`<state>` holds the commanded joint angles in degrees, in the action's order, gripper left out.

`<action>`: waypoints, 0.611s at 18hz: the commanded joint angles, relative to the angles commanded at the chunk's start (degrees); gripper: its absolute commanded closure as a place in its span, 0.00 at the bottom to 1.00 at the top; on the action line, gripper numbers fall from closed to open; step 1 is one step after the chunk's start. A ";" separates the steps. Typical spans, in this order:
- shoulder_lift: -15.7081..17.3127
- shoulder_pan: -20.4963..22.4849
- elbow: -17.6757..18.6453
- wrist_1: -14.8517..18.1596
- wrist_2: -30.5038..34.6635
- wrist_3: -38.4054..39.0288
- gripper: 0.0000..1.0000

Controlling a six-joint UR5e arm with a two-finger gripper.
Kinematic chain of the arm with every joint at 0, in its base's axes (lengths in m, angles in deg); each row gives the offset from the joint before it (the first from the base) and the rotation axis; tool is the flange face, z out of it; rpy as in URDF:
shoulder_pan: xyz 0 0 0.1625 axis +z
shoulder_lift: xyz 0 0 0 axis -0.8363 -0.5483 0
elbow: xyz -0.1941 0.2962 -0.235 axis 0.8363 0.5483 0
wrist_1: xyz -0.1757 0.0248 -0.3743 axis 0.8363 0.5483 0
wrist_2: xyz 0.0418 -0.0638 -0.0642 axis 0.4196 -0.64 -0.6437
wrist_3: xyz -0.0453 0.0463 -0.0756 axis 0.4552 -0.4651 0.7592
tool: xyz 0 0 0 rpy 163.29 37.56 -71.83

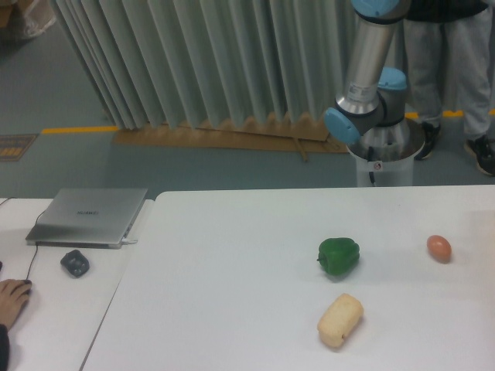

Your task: Place the red peppers in a basket

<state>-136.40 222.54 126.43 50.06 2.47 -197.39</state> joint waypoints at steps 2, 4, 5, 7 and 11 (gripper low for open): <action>0.88 -5.10 -0.70 3.08 2.46 3.62 0.00; 0.79 -8.97 -2.10 6.50 3.00 6.78 0.00; 0.79 -10.03 -2.20 7.04 3.35 7.06 0.00; 0.79 -12.06 -2.20 7.40 4.22 7.15 0.00; -0.35 -14.70 -2.29 7.31 7.39 7.15 0.00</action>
<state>-136.75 207.84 124.14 57.37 9.86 -190.24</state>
